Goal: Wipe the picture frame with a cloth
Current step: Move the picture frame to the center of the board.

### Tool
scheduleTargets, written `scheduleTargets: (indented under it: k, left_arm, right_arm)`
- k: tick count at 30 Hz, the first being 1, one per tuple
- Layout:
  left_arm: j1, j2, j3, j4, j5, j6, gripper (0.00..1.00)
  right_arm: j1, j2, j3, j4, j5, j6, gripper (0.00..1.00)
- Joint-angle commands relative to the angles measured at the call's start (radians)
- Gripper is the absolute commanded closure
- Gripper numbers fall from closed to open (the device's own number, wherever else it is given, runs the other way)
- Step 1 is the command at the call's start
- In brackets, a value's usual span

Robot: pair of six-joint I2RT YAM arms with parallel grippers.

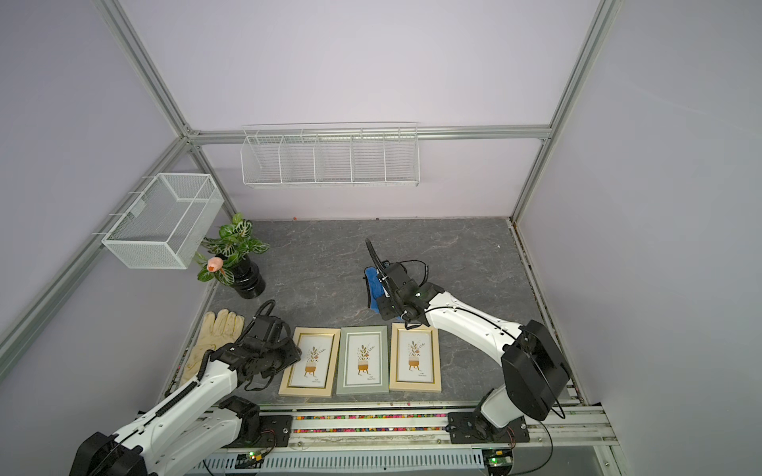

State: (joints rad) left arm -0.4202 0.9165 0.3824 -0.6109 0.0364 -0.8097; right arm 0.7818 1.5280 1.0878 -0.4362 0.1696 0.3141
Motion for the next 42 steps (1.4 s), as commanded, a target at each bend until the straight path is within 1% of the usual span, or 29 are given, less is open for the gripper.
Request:
scheduleTargets:
  k: [1,8,16,21,26,30,34,37,38,40,42]
  left_arm:
    - [-0.005,0.019,-0.014,0.054,0.017,-0.013,0.56]
    - [-0.01,0.107,-0.013,0.155,0.014,-0.029,0.65]
    - [-0.029,0.339,0.085,0.318,0.004,-0.038,0.73]
    - [-0.082,0.54,0.217,0.398,-0.023,-0.04,0.75]
    - [-0.097,0.747,0.363,0.459,0.005,-0.031,0.79]
    - [-0.1,0.836,0.479,0.45,-0.004,0.001,0.8]
    - [-0.1,0.869,0.57,0.393,-0.019,0.044,0.79]
    - [-0.1,0.841,0.596,0.329,-0.048,0.076,0.76]
    - [-0.101,0.817,0.594,0.302,-0.064,0.083,0.73]
    - [-0.1,0.754,0.573,0.272,-0.08,0.095,0.65]
    - [-0.101,0.673,0.53,0.275,-0.065,0.097,0.56]
  right_arm:
    - [0.007,-0.02,-0.012,0.007,0.024,0.016,0.94]
    - [0.008,-0.035,-0.018,-0.018,0.068,0.028,0.94]
    - [0.005,-0.106,-0.07,-0.052,0.164,0.042,0.93]
    - [-0.018,-0.135,-0.096,-0.066,0.167,0.057,0.94]
    - [-0.04,-0.163,-0.115,-0.076,0.163,0.059,0.94]
    - [-0.049,-0.176,-0.127,-0.078,0.162,0.055,0.93]
    - [-0.049,-0.172,-0.126,-0.07,0.135,0.041,0.94]
    - [-0.049,-0.161,-0.118,-0.061,0.105,0.025,0.94]
    - [-0.049,-0.155,-0.113,-0.061,0.089,0.015,0.93]
    - [-0.047,-0.138,-0.099,-0.063,0.057,0.001,0.93]
    - [-0.04,-0.113,-0.082,-0.064,0.039,-0.014,0.94]
